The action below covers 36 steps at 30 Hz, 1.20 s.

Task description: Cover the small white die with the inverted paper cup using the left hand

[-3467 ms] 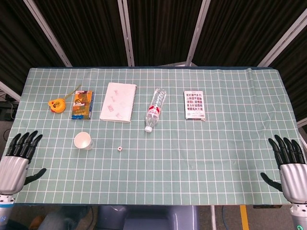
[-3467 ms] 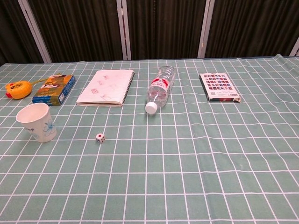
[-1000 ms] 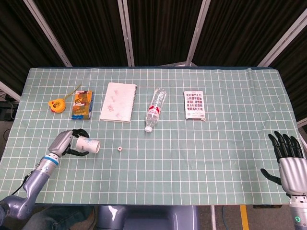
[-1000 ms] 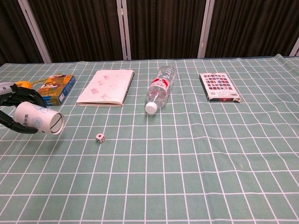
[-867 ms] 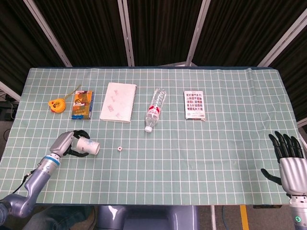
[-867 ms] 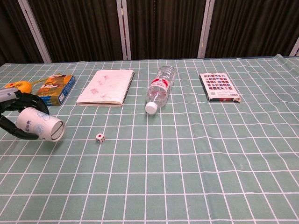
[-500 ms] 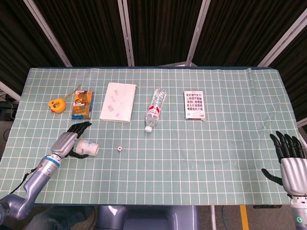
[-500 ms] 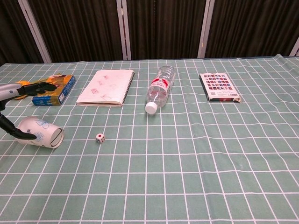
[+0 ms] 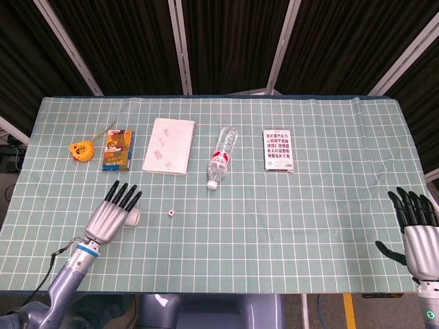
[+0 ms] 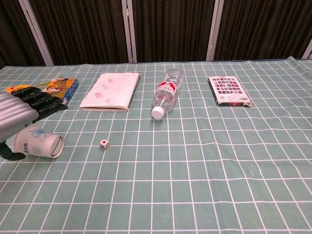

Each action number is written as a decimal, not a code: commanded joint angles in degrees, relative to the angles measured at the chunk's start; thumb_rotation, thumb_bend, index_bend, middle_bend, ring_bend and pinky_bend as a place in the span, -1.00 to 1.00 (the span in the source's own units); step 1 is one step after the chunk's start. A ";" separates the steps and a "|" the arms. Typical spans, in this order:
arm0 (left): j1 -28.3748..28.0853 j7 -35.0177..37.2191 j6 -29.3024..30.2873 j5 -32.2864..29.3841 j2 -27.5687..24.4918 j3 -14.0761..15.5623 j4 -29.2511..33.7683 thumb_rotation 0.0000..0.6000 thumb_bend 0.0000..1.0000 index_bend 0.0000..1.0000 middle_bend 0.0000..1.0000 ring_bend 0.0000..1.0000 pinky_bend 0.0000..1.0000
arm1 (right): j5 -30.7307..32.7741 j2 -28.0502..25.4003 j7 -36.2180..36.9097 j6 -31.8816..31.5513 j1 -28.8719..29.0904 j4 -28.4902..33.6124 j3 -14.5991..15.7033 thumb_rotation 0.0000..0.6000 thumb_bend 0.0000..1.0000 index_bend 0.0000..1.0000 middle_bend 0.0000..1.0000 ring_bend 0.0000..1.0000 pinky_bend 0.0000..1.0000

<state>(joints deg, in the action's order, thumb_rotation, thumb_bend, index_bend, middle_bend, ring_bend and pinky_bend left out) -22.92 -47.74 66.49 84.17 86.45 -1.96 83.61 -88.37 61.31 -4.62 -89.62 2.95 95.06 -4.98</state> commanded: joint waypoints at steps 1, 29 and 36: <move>1.87 -9.74 1.98 -4.24 4.18 0.87 2.71 1.00 -1.00 -0.98 -1.00 -1.00 -1.00 | 0.06 -0.02 0.02 -0.02 -0.02 0.00 -0.03 1.00 -1.00 -1.00 -1.00 -1.00 -1.00; -0.56 -4.37 3.39 -3.21 9.56 0.37 -6.87 1.00 -1.00 -0.17 -0.11 -0.20 -0.11 | 0.39 0.07 -0.10 0.48 0.21 -0.14 -0.04 1.00 -1.00 -1.00 -1.00 -1.00 -1.00; -0.55 15.56 4.06 -5.04 3.83 -4.61 1.24 1.00 -1.00 -0.17 -0.10 -0.19 -0.10 | 0.48 0.11 -0.14 0.56 0.20 -0.10 0.01 1.00 -1.00 -1.00 -1.00 -1.00 -1.00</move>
<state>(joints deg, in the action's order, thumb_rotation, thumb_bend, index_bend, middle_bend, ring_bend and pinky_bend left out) -23.45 -43.11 70.52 80.38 93.81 -3.65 79.99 -87.89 61.42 -4.75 -89.06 3.15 94.96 -4.98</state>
